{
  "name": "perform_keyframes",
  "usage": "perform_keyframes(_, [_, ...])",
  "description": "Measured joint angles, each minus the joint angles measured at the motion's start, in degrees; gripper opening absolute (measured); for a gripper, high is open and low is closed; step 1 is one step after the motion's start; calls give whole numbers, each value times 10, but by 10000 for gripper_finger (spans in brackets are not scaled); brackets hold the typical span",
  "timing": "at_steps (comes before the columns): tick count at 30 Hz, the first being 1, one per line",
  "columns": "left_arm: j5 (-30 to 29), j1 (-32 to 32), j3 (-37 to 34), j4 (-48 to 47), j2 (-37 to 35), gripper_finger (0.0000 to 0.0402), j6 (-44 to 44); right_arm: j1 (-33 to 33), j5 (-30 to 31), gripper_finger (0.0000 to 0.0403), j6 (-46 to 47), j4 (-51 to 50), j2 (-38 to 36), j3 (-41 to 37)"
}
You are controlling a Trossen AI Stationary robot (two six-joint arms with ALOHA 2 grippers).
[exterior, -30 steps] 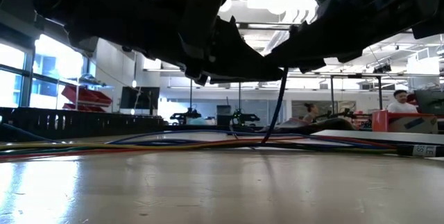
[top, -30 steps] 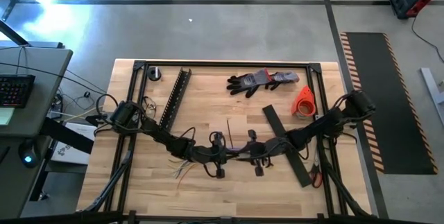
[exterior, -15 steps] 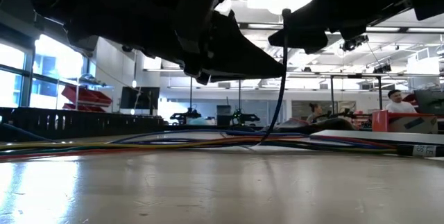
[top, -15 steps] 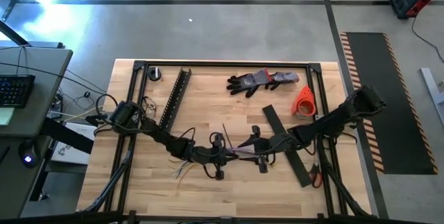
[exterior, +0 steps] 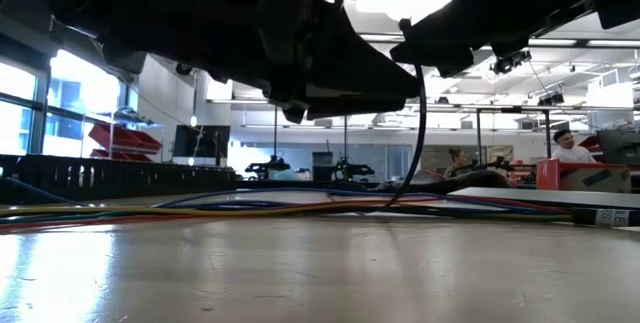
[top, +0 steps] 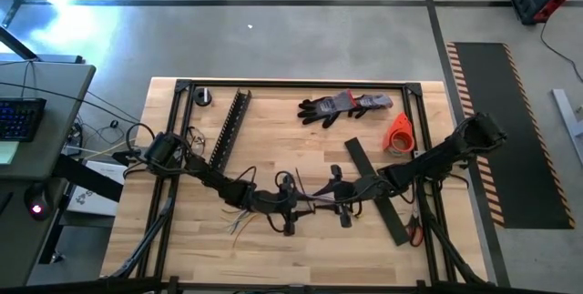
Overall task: Ziptie cables
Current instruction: Wrap the cables wires with the black zip tie
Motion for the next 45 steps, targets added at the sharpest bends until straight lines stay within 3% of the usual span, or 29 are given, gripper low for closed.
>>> perform_keyframes(12, [-3, -1, 0, -4, 0, 156, 37, 2, 0, 142, 7, -4, 0, 0])
perform_keyframes(22, [-45, -1, 0, -30, -5, 156, 51, 26, 0, 138, 17, -4, 0, 0])
perform_keyframes(25, [-70, -1, 0, -64, -20, 156, 51, 33, 0, 114, 16, -3, 2, 1])
perform_keyframes(32, [-98, -5, 0, -147, -88, 156, 70, 39, 0, 13, -4, 10, 2, 1])
perform_keyframes(38, [-39, -12, 0, -172, -106, 156, 79, 42, 0, 10, -9, 19, 2, 1])
perform_keyframes(45, [12, -6, 0, -55, -46, 156, 59, 42, 6, 1, -11, 20, 2, 1])
